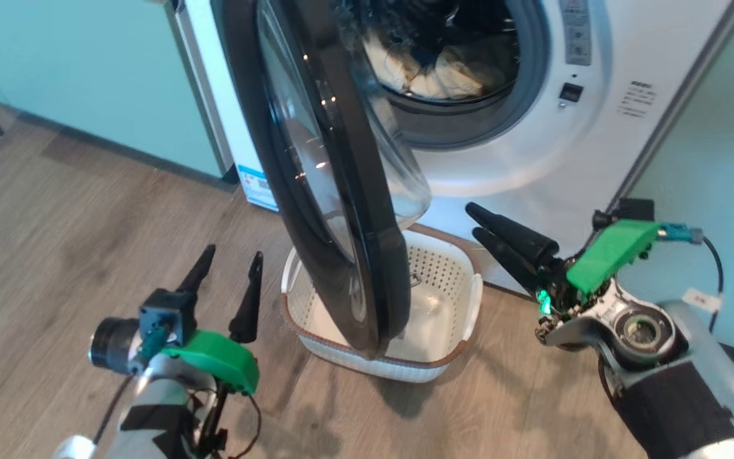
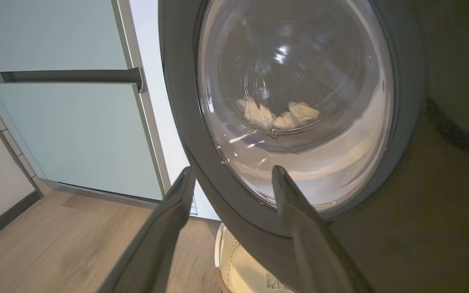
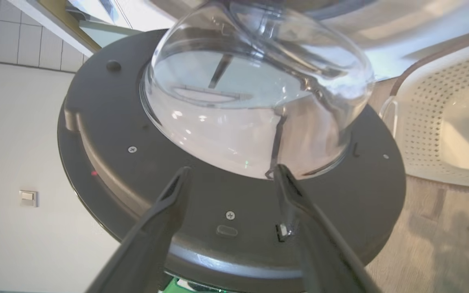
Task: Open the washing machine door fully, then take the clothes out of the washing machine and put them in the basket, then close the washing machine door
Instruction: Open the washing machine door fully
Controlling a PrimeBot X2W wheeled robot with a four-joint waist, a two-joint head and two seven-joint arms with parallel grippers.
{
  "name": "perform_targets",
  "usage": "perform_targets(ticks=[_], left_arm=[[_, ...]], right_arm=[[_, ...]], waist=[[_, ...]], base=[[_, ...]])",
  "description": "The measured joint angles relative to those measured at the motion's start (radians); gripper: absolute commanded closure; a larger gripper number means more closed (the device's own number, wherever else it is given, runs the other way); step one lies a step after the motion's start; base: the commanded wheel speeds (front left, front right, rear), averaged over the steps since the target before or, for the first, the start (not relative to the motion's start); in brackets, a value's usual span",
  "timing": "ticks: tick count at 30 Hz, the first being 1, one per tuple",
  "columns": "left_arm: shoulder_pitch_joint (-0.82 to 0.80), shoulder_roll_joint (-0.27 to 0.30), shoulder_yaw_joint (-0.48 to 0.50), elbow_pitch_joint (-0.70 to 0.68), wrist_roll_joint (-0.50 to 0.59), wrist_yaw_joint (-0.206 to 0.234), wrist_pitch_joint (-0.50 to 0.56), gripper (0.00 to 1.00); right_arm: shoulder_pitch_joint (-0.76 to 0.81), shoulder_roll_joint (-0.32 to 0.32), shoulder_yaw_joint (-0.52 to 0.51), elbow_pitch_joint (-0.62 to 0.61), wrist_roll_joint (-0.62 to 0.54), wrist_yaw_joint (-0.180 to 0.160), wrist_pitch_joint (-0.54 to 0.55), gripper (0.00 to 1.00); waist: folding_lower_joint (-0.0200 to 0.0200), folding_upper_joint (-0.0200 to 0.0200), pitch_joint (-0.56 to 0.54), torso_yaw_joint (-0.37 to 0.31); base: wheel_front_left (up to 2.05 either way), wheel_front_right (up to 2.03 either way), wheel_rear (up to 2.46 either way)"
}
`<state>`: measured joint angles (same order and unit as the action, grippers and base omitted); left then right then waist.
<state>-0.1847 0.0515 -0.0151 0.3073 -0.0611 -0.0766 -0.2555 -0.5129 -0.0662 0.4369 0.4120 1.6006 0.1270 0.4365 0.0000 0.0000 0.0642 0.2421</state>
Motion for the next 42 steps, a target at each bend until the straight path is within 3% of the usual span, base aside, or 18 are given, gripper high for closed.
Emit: perform_targets(ticks=[10,20,24,30,42], left_arm=[[0.019,0.029,0.071,-0.004,-0.001,-0.018,0.000,0.00],[0.041,0.061,0.122,-0.004,-0.017,-0.036,0.000,0.00],[0.042,0.067,0.144,-0.003,-0.028,-0.044,0.000,0.00],[0.064,0.070,0.149,-0.001,-0.031,-0.050,0.000,0.00],[0.064,0.076,0.170,0.002,-0.037,-0.053,0.000,0.00]], right_arm=[[0.072,-0.069,-0.001,-0.065,-0.151,0.000,-0.273,0.00],[0.100,-0.189,0.131,-0.044,-0.266,0.000,-0.632,0.00],[0.101,-0.222,0.166,0.003,-0.349,0.000,-0.685,0.00],[0.151,-0.203,-0.064,-0.030,-0.629,0.000,-0.689,0.00],[0.341,-0.115,-0.317,-0.120,-1.083,0.000,-0.689,0.00]], waist=[[0.0000,0.0000,-0.033,-0.065],[0.0000,0.0000,-0.063,-0.143],[0.0000,0.0000,-0.074,-0.172],[0.0000,0.0000,-0.084,-0.210],[0.0000,0.0000,-0.093,-0.239]], base=[[0.00,0.00,0.00],[0.00,0.00,0.00],[0.00,0.00,0.00],[0.00,0.00,0.00],[0.00,0.00,0.00]])
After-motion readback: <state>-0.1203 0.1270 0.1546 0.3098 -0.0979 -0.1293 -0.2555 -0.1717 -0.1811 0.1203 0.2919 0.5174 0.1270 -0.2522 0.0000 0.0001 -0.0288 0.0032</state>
